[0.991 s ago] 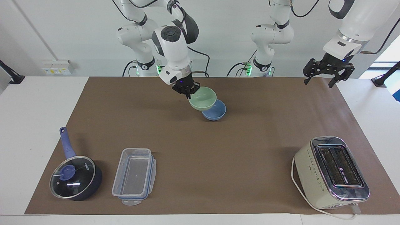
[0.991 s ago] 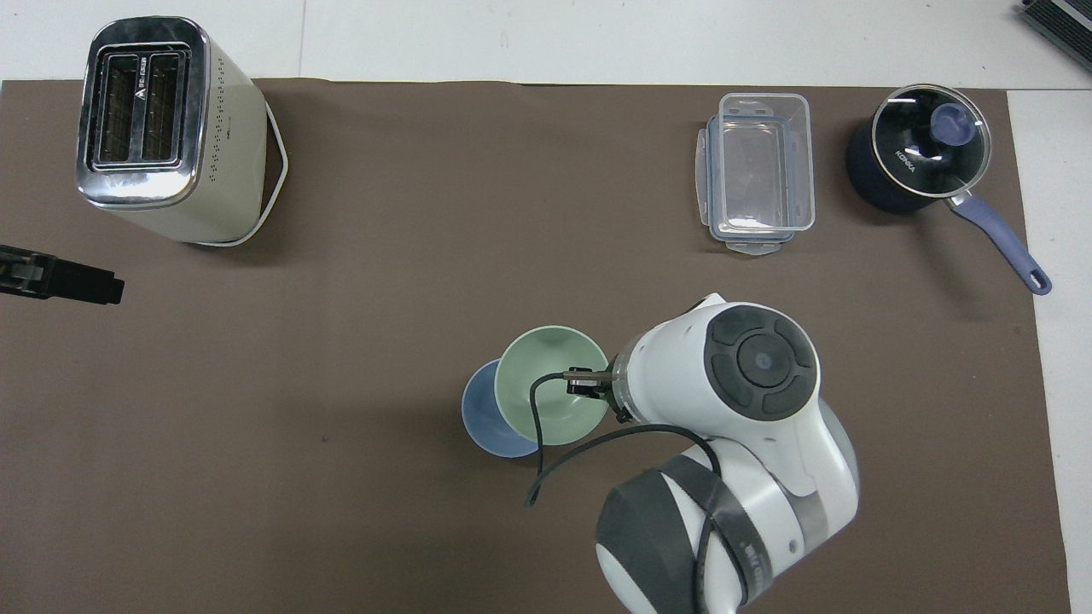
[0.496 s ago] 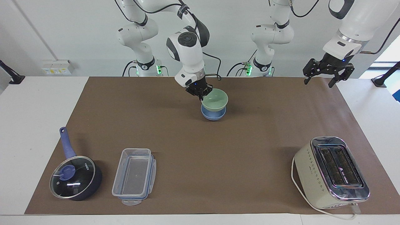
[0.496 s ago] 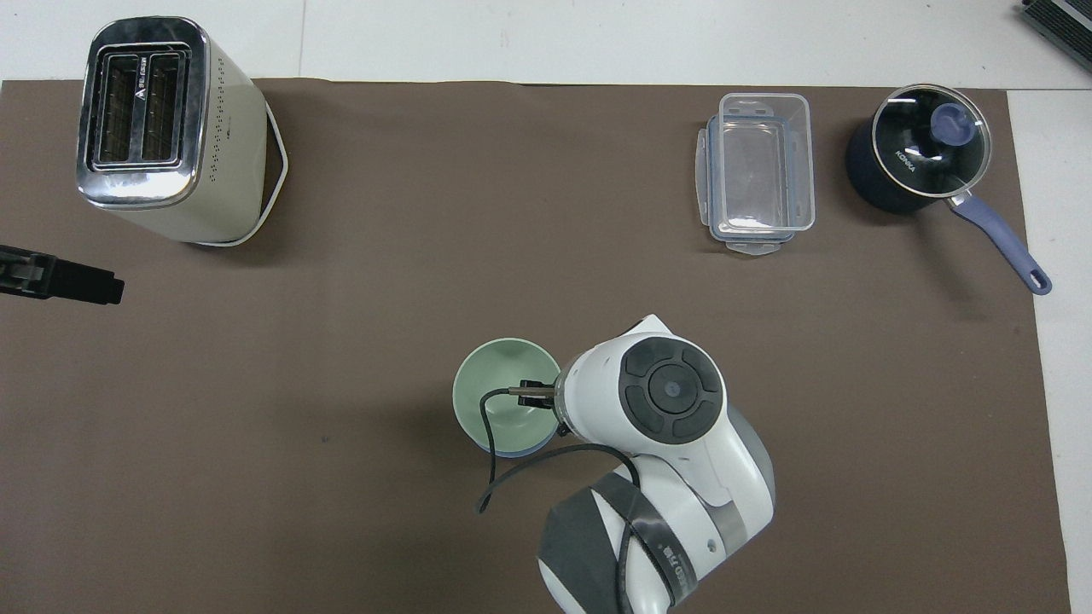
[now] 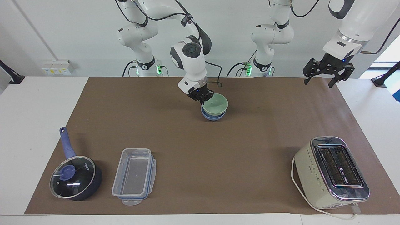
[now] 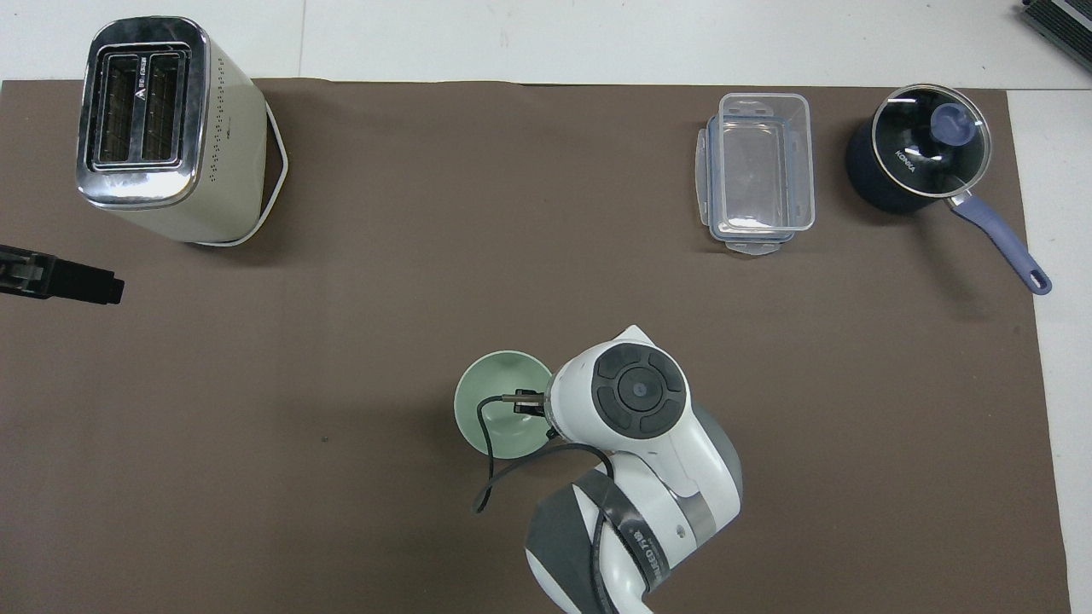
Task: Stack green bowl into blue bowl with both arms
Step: 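Lower the green bowl into the blue bowl with the right gripper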
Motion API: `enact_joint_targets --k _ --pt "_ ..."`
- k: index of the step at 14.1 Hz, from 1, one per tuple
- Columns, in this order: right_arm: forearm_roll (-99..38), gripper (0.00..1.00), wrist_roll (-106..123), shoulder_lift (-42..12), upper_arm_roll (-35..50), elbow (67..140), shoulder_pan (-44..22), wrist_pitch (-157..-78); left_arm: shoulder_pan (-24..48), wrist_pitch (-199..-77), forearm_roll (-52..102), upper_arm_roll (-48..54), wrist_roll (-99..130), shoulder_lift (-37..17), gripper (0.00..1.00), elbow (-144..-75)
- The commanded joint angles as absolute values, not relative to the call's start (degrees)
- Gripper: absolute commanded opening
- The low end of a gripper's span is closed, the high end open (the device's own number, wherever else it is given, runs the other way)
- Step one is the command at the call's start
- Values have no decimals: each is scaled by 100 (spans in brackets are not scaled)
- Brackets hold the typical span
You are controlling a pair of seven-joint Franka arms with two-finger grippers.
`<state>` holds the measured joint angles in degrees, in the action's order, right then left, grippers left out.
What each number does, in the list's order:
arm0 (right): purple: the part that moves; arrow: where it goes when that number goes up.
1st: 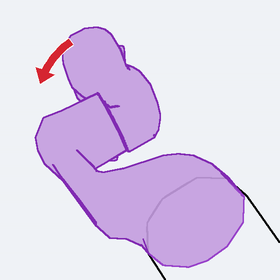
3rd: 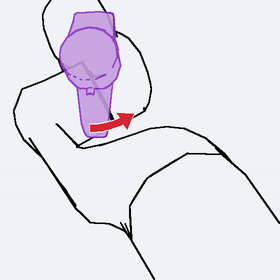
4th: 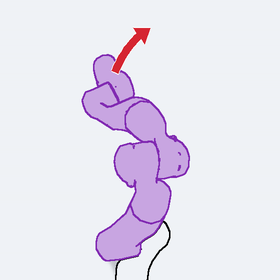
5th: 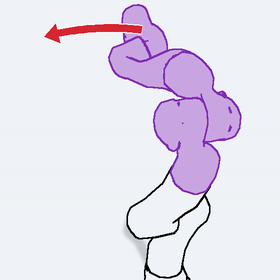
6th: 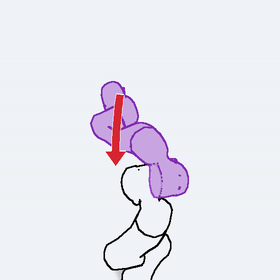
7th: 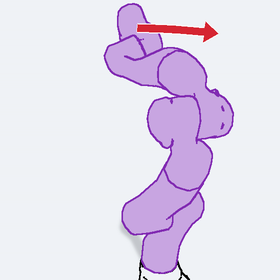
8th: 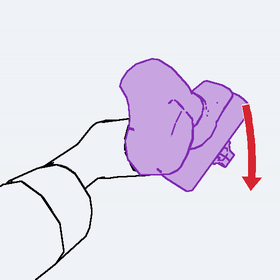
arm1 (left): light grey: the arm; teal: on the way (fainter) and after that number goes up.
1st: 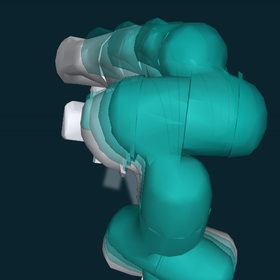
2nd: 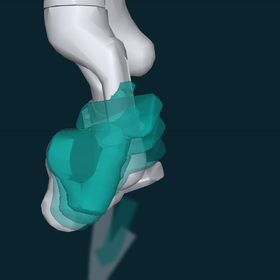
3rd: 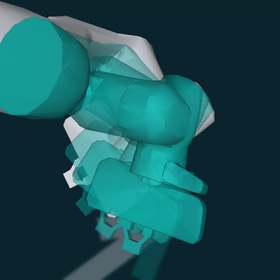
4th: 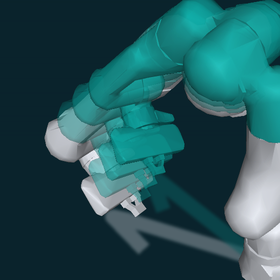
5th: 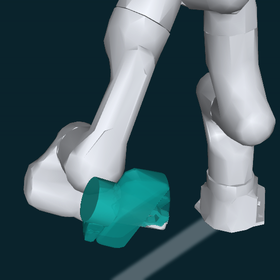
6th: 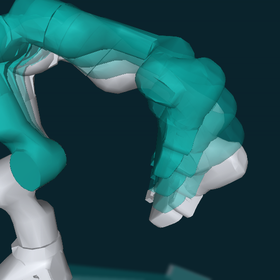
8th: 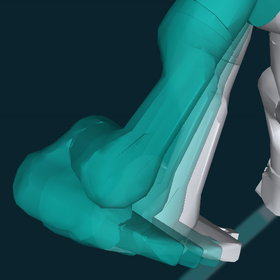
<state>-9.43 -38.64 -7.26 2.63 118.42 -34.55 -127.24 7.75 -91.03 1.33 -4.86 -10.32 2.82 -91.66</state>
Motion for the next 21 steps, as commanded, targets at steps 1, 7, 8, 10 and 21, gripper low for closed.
enact_joint_targets --k 1,7,8,10,21 --pt "-984 0 -3823 -493 272 12154 -3445 -12832 686 -8938 62 -431 -1055 229 100 -9009" --pt "-1019 0 -3806 -466 272 12199 -3445 -12894 686 -8938 62 -431 -1055 229 100 -9009" --pt "-1020 0 -3814 -518 272 12182 -3463 -12920 686 -8938 62 -431 -1055 229 100 -9009" --pt "-1028 0 -3841 -597 272 12199 -3542 -13174 686 -8938 62 -431 -1055 229 100 -9009" --pt "-967 78 -3850 -668 264 12156 -3542 -13157 686 -8938 62 -431 -1055 229 100 -9009"
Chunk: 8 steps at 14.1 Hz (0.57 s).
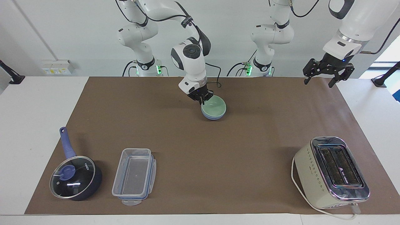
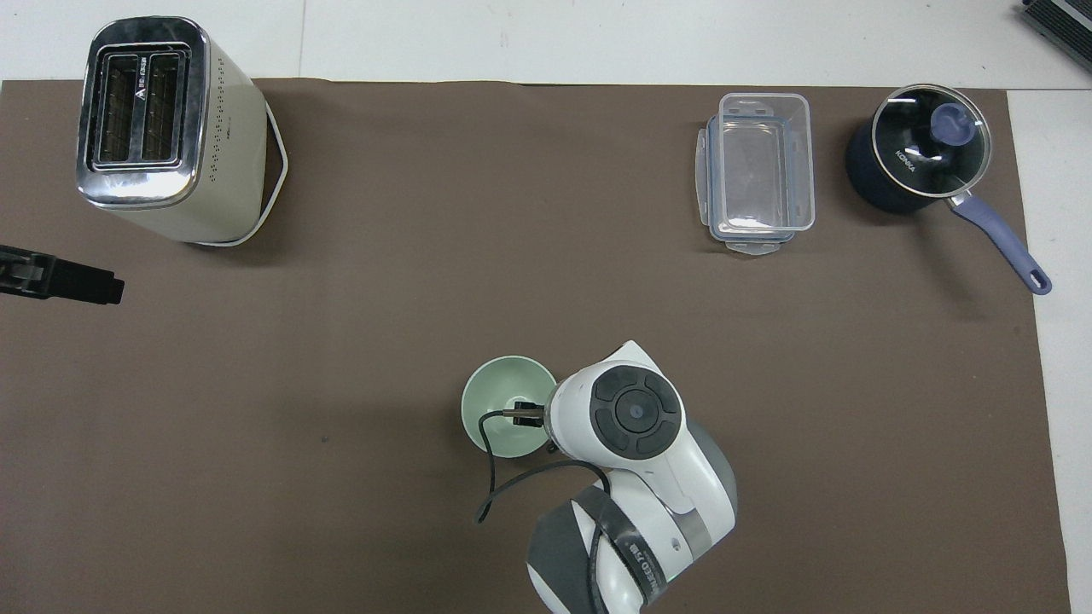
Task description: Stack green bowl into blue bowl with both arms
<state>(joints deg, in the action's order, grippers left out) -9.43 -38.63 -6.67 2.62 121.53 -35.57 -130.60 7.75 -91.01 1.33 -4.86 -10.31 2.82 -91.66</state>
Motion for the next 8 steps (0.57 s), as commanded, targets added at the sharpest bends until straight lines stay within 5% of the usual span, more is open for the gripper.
enact_joint_targets --k 1,8 --pt "-967 100 -3850 -633 246 12103 -3507 -13149 686 -8938 62 -431 -1055 229 100 -9009" --pt "-28 100 -3806 -168 193 11576 -2604 -12536 686 -8938 62 -431 -1055 229 100 -9009"
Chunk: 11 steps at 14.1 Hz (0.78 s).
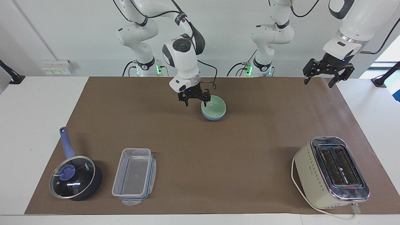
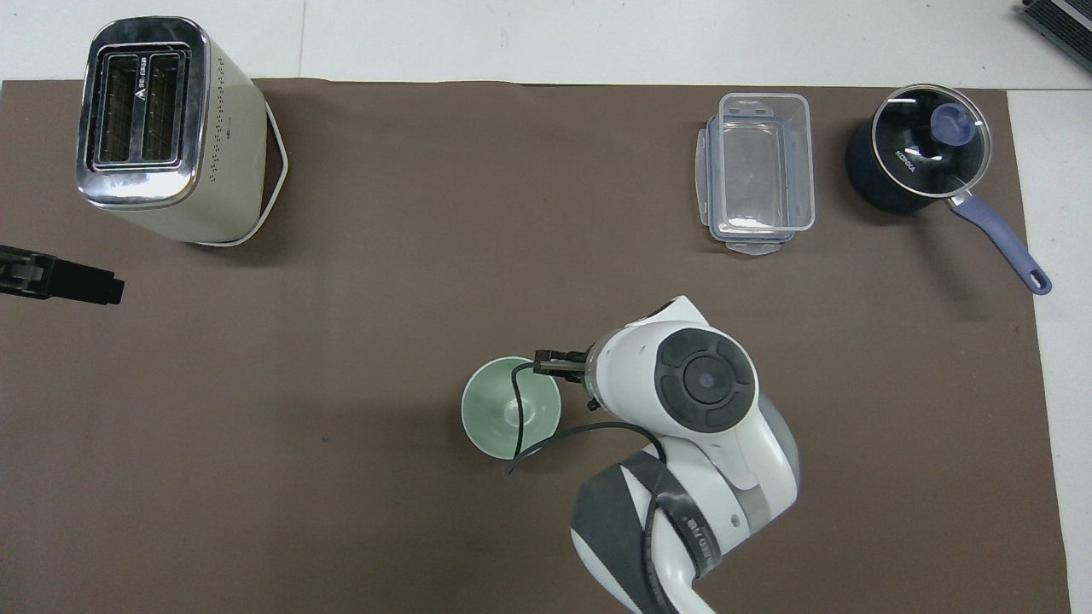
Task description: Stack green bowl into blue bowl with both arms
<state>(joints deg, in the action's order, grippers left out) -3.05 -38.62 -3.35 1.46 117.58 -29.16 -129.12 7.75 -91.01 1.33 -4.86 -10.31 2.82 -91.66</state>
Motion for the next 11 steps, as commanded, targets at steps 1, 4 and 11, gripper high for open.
enact_joint_targets --k 1,4,11 --pt "0 100 -3753 -89 202 11453 -2384 -12385 686 -8938 62 -431 -1055 229 100 -9009" --pt "0 100 -3376 289 202 11408 -1839 -11938 686 -8947 53 -431 -1055 229 100 -9009" --pt "-26 100 -1935 607 193 10672 -432 -10812 686 -8947 62 -431 -1055 229 100 -9009"
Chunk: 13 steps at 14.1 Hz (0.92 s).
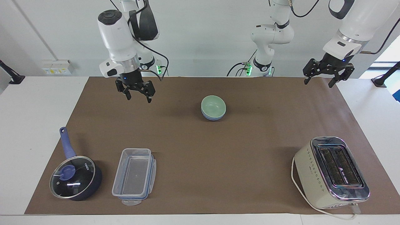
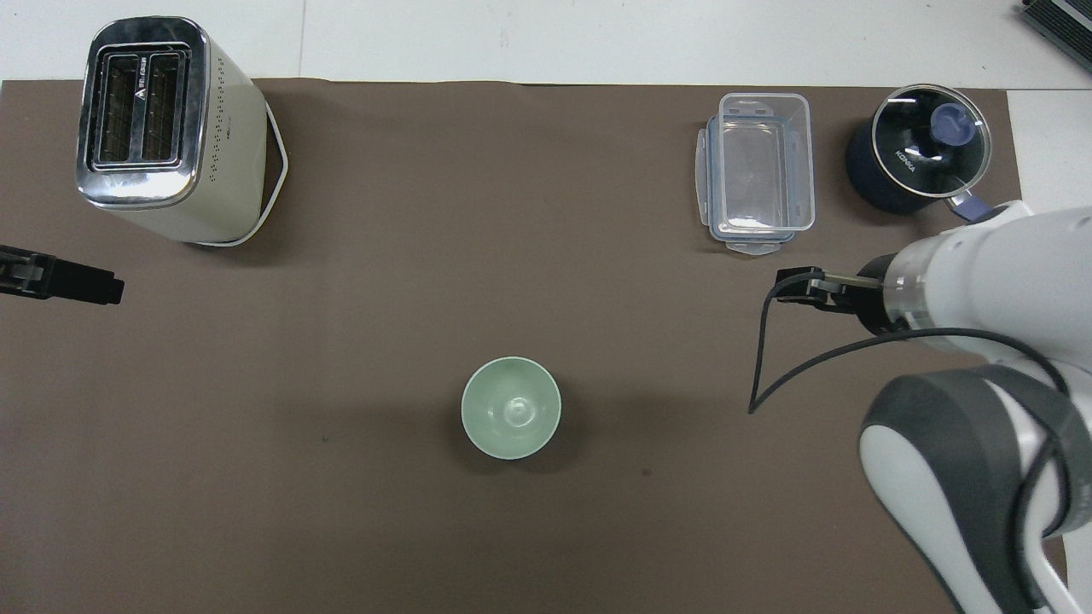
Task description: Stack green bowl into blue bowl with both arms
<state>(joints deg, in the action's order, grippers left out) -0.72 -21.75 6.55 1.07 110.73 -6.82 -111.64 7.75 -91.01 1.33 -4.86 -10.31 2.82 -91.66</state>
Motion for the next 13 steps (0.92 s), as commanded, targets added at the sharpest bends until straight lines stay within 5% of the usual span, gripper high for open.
enact_joint_targets --k 1,9,13 --pt "-26 100 -1847 598 193 10505 -326 -10663 686 -8947 62 -431 -1055 229 100 -9009" --pt "26 100 -950 326 158 8817 131 -8898 686 -8947 62 -431 -1055 229 100 -9009" --pt "0 100 -765 360 149 8921 220 -8938 686 -8947 62 -431 -1055 229 100 -9009"
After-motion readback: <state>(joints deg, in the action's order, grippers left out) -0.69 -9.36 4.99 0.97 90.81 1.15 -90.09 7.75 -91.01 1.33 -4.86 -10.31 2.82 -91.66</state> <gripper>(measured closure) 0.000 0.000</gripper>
